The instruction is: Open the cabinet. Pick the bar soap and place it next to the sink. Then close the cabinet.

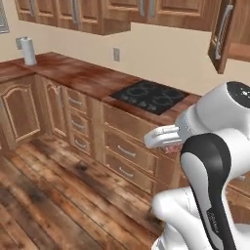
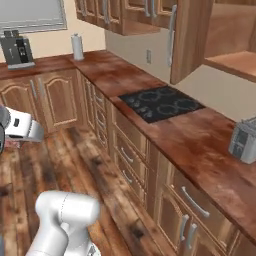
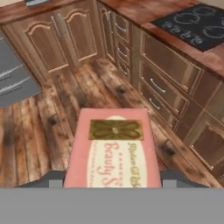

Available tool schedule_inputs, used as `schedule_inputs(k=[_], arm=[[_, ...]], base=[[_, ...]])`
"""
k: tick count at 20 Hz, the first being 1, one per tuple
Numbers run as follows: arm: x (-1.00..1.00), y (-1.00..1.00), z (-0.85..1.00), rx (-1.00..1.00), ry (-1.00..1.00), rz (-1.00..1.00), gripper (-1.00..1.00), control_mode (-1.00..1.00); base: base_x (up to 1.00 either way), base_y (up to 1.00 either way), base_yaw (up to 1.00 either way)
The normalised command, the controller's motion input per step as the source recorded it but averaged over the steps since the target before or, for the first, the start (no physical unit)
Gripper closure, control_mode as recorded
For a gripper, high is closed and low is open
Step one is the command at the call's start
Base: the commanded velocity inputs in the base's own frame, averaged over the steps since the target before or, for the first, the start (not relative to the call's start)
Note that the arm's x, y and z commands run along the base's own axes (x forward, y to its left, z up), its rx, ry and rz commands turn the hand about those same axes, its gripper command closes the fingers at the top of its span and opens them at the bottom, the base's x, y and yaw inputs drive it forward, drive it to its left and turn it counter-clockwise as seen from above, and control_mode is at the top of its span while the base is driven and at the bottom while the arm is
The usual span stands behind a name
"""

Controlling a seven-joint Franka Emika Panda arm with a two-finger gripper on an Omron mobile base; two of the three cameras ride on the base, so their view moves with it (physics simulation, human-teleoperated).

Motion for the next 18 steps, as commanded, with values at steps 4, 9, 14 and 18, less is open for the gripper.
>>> schedule_inputs(k=[4, 9, 14, 18], arm=[[0.0, 0.0, 0.0, 0.0, 0.0, 0.0, 1.0, 1.0], [0.0, 0.0, 0.0, 0.0, 0.0, 0.0, 1.0, 1.0], [0.0, 0.0, 0.0, 0.0, 0.0, 0.0, 1.0, 1.0], [0.0, 0.0, 0.0, 0.0, 0.0, 0.0, 1.0, 1.0]], base=[[0.0, 0.05, 0.73], [0.0, 0.0, 0.74], [0.0, 0.05, 0.73], [0.0, 0.05, 0.72]])
